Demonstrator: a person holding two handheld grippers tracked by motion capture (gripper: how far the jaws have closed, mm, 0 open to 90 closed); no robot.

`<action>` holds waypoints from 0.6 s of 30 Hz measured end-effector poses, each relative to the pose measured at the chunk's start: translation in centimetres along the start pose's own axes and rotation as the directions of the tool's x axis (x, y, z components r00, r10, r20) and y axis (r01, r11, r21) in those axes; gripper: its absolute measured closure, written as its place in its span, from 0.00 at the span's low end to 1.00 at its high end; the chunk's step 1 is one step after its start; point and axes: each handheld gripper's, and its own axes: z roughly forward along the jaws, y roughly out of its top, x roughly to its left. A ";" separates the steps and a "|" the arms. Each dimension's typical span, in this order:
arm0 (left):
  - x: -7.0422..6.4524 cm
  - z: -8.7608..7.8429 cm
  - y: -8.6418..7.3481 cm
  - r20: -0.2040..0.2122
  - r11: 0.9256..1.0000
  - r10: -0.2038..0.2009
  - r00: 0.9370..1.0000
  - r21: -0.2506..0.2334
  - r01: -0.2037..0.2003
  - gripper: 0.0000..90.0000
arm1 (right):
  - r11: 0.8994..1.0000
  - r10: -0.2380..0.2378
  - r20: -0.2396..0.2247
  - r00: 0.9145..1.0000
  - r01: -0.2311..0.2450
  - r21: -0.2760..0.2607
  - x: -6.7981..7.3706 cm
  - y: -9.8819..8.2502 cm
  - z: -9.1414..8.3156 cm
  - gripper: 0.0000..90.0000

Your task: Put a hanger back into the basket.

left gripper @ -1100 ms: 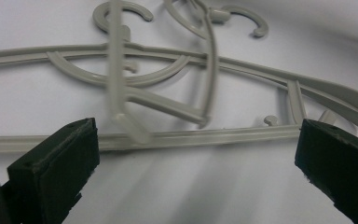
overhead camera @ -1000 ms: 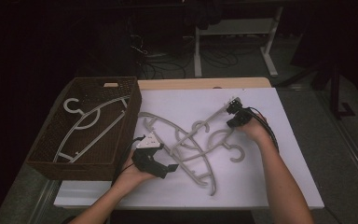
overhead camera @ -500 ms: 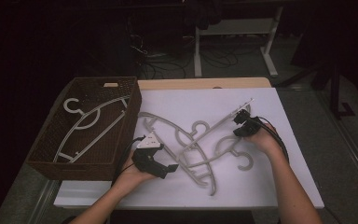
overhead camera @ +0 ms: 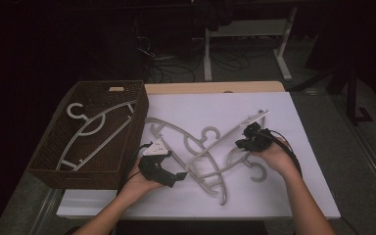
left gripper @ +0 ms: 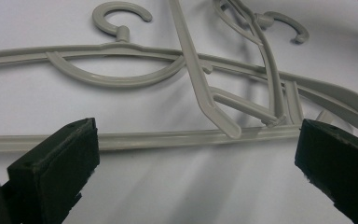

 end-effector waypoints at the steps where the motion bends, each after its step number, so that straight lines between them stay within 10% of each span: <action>1: 0.0 0.0 0.0 0.000 1.000 0.002 1.000 0.000 -0.002 0.00 | 1.000 -0.017 -0.026 1.000 0.017 -0.004 0.8 0.2 0.0 0.99; 5: 0.1 -0.3 0.0 -0.003 1.000 -0.003 1.000 -0.005 0.003 0.00 | 0.995 -0.095 -0.117 0.988 0.094 -0.018 3.8 0.7 0.2 0.93; 18: 0.2 -0.3 0.0 -0.003 1.000 -0.005 1.000 -0.007 0.005 0.00 | 0.953 -0.293 -0.317 0.902 0.300 -0.025 7.9 0.7 2.3 0.67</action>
